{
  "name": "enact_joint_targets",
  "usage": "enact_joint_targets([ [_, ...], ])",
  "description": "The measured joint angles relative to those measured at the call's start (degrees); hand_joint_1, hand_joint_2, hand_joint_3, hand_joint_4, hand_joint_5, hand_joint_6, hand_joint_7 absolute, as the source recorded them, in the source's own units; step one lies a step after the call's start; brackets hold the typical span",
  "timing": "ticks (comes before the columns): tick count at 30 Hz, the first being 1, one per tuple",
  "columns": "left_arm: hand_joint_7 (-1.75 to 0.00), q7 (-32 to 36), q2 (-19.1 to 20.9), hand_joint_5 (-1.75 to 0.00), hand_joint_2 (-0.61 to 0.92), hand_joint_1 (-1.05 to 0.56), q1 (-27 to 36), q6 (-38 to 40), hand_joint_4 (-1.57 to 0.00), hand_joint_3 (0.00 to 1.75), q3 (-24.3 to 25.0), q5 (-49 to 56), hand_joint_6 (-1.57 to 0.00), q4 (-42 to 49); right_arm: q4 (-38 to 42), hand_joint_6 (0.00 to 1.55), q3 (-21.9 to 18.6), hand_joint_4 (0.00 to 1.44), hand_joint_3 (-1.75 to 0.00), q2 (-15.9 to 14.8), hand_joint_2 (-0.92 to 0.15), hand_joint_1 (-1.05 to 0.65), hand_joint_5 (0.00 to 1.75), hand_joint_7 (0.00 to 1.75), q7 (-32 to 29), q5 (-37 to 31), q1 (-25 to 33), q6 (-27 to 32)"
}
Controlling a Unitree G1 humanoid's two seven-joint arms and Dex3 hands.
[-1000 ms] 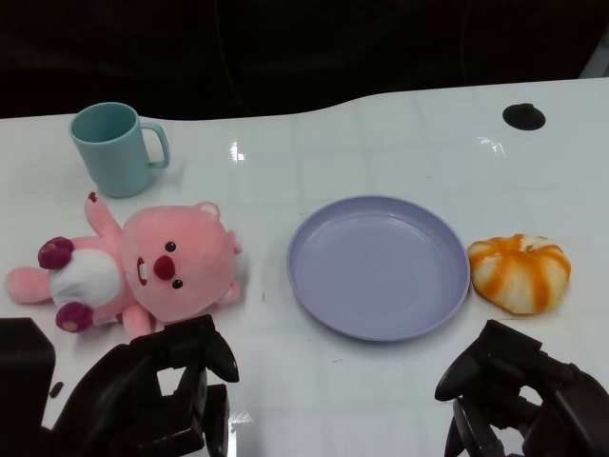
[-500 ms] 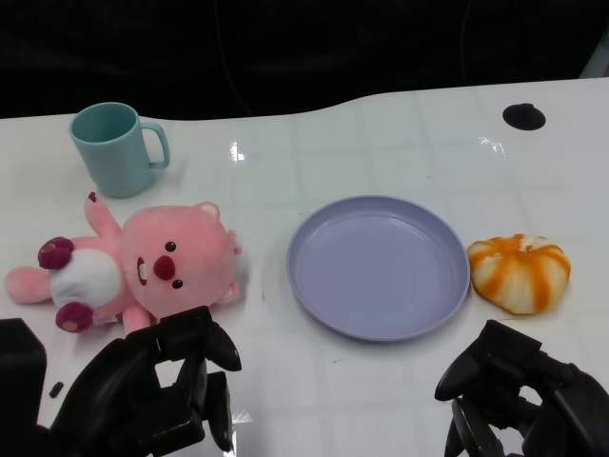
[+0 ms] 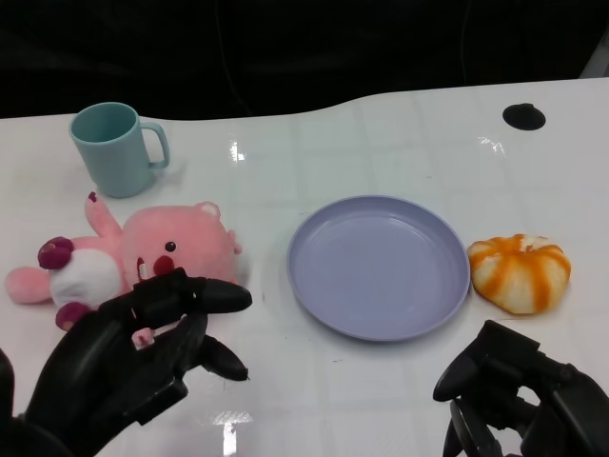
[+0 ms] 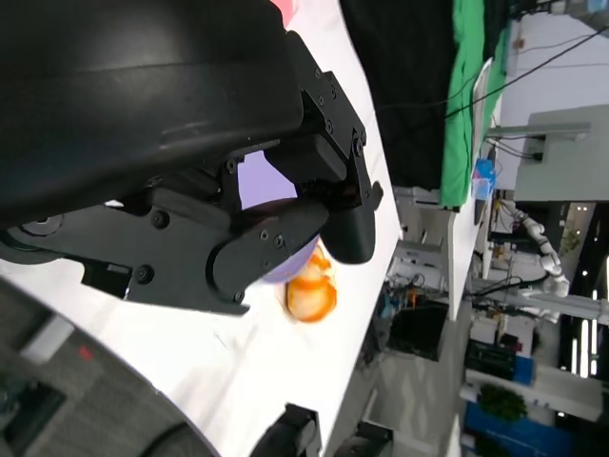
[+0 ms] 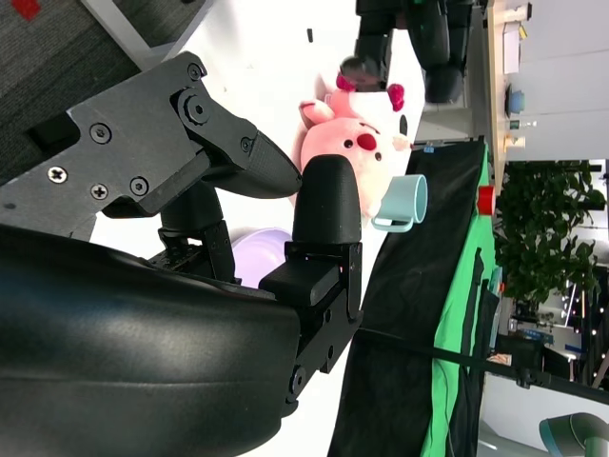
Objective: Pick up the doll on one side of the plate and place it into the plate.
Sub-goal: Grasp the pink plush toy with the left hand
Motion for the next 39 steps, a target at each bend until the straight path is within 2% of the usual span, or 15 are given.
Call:
enact_joint_targets([
  [4, -0.29, -0.7, 1.2, -0.92, 0.92, -0.49, -0.3, -4.6, -0.25, 0.18, 0.5, 2.4, -0.42, 0.4, 0.0, 0.49, 0.4, 0.6, -1.11, 0.1, -0.61, -0.24, 1.75, 1.55, -0.1, 0.0, 0.0, 0.0],
  [10, -0.17, -0.9, 4.5, -0.79, 0.92, -0.55, -2.1, -17.1, -0.13, 0.18, 0.6, 12.8, -0.34, 4.1, -0.1, 0.49, 0.7, 0.61, -1.11, 0.4, -0.61, -0.24, 1.75, 1.55, -0.3, 0.0, -0.1, 0.0],
  [15, -0.11, 0.1, 7.8, -0.72, 0.92, -0.61, -3.6, -22.3, -0.01, 0.13, 1.0, 21.1, -0.27, 5.6, -0.1, 0.49, 0.6, 0.61, -1.11, 0.4, -0.61, -0.25, 1.75, 1.55, -0.3, -0.2, -0.4, 0.0],
  [18, -0.07, 0.7, 10.0, -0.61, 0.92, -0.63, -4.7, -22.5, 0.0, 0.11, 1.5, 25.3, -0.24, 5.5, -0.1, 0.49, 0.6, 0.61, -1.11, 0.4, -0.6, -0.26, 1.75, 1.55, -0.3, -0.2, -0.5, 0.0],
  [26, -0.02, 2.5, 18.2, -0.33, 0.92, -0.68, -7.4, -20.1, 0.0, 0.08, 1.8, 44.1, -0.19, 3.7, -0.1, 0.49, 0.5, 0.6, -1.11, 0.4, -0.61, -0.24, 1.75, 1.55, -0.2, 0.0, -0.6, 0.0],
  [32, 0.0, 5.1, 20.2, -0.27, 0.92, -0.72, -10.1, -18.7, 0.0, 0.04, -0.7, 56.0, -0.16, 5.1, -0.3, 0.49, 0.5, 0.6, -1.1, 0.4, -0.61, -0.25, 1.75, 1.55, -0.2, 0.1, -0.6, 0.2],
  [39, -0.01, 6.8, 21.3, -0.2, 0.92, -0.76, -15.5, -16.2, 0.0, 0.06, -5.6, 66.5, -0.13, 12.0, -0.5, 0.49, 0.5, 0.6, -1.09, 0.4, -0.61, -0.25, 1.75, 1.54, -0.3, 0.0, -0.5, 0.2],
])
